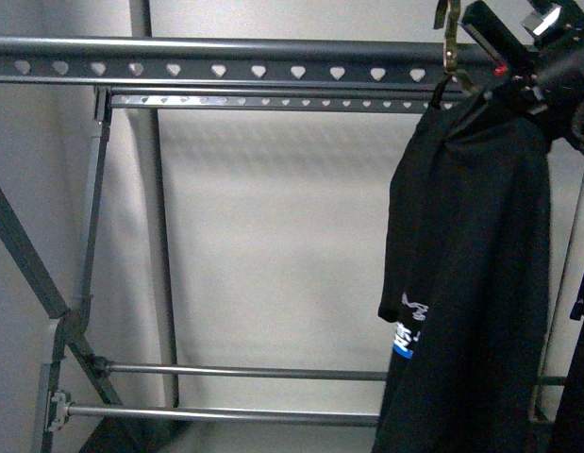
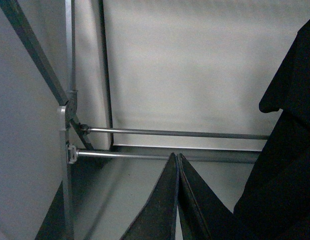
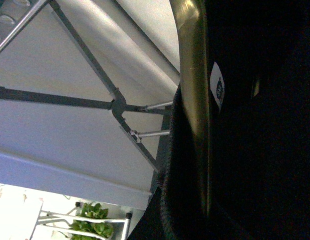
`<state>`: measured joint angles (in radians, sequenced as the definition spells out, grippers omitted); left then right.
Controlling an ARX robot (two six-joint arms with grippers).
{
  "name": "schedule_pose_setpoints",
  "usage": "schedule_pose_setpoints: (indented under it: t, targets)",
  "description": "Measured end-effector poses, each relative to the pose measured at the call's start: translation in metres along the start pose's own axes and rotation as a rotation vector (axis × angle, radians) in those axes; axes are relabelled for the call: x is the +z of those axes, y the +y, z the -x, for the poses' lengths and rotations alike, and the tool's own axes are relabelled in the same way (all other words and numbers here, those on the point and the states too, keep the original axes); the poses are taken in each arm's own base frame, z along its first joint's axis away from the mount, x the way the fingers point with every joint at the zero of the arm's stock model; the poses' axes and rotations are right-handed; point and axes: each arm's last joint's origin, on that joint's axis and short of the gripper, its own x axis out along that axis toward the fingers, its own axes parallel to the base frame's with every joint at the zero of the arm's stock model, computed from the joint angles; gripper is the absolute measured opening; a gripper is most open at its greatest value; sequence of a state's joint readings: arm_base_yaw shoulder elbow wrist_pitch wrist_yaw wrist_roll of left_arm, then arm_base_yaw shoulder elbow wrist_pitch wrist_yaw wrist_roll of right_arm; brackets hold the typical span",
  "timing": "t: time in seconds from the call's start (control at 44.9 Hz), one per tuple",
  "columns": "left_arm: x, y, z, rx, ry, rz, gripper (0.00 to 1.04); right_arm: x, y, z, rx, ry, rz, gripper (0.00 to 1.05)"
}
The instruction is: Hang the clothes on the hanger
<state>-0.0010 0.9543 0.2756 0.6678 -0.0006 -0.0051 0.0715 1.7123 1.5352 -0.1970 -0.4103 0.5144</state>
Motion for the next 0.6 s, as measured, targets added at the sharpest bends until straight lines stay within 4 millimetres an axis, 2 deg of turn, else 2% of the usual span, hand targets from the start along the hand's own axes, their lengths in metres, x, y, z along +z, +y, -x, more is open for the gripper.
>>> schedule_pose_setpoints:
  t: [0.089, 0.334, 0.602]
  targets:
    - [-0.009, 0.000, 0.012, 0.000, 0.000, 0.000, 0.04, 0.007, 0.008, -0.017, 0.003, -0.012, -0.047, 0.03]
    - [-0.021, 0.000, 0.031, 0.000, -0.007, 0.000, 0.04, 0.023, 0.010, -0.043, -0.045, -0.039, -0.086, 0.03]
    - [-0.032, 0.000, 0.049, 0.000, -0.006, 0.000, 0.04, 0.005, -0.001, -0.073, -0.097, 0.003, -0.095, 0.03]
